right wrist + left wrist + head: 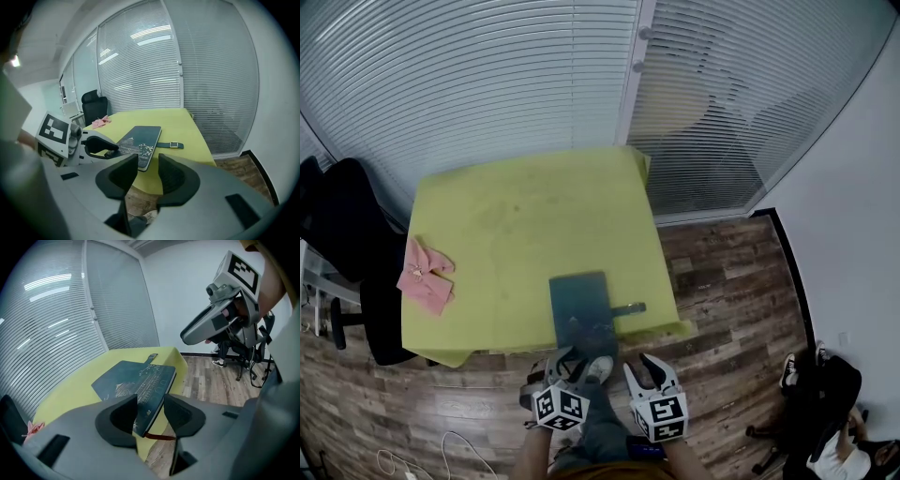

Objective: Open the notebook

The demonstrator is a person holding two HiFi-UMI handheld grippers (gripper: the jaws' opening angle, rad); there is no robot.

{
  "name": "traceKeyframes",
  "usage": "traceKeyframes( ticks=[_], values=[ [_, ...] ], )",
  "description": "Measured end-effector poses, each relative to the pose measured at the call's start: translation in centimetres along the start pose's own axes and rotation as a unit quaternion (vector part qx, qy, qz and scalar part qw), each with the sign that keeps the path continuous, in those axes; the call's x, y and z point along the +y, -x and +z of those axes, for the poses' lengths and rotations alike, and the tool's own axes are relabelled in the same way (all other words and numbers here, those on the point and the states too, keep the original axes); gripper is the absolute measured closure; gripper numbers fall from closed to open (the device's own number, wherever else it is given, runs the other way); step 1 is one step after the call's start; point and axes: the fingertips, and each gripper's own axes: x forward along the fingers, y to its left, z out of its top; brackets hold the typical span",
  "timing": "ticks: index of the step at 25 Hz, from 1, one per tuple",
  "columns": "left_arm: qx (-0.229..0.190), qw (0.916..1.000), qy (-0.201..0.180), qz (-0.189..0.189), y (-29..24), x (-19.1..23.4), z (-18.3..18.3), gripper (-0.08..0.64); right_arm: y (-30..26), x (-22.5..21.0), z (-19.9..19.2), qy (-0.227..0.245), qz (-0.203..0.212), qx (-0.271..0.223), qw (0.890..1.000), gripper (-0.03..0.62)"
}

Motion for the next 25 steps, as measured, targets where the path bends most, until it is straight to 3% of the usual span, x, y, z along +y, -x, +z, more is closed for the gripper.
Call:
traceKeyframes(
  ticks=[25],
  values=[
    [-0.027,0.9992,0.021,0.021,2.5,1.4,1.5,0.357,2.0,0.3,2.9,0.004,-0.013,-0.037,0.999,0.442]
  ],
)
